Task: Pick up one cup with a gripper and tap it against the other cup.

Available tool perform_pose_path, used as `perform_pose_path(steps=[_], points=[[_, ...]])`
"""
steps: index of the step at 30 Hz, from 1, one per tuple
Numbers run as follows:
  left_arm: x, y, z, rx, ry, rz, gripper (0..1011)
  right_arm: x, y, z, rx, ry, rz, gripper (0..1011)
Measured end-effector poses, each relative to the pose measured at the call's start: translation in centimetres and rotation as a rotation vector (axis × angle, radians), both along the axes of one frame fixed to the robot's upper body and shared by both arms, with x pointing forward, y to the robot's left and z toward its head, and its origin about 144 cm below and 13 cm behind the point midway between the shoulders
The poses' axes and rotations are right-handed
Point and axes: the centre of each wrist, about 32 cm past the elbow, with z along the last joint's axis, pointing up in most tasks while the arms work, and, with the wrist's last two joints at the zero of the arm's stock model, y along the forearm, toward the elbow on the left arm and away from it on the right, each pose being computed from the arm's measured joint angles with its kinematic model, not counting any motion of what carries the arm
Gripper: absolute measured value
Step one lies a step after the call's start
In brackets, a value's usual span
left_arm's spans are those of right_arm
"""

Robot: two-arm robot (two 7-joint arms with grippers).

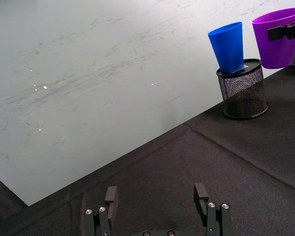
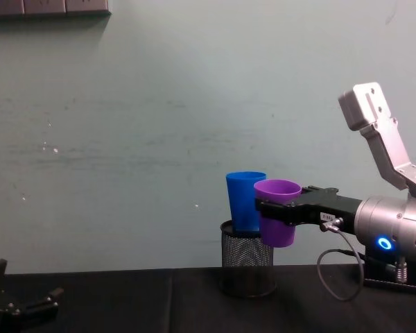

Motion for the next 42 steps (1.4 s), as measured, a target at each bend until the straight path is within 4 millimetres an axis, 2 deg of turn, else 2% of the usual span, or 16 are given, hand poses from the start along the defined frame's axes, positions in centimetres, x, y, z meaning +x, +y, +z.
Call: perform_pose_path(steps=[42], points=[[0.0,0.0,0.0,0.0,0.0,0.0,1011,-0.58,-0.47,0.43,0.011,-0.018,0.011,735]])
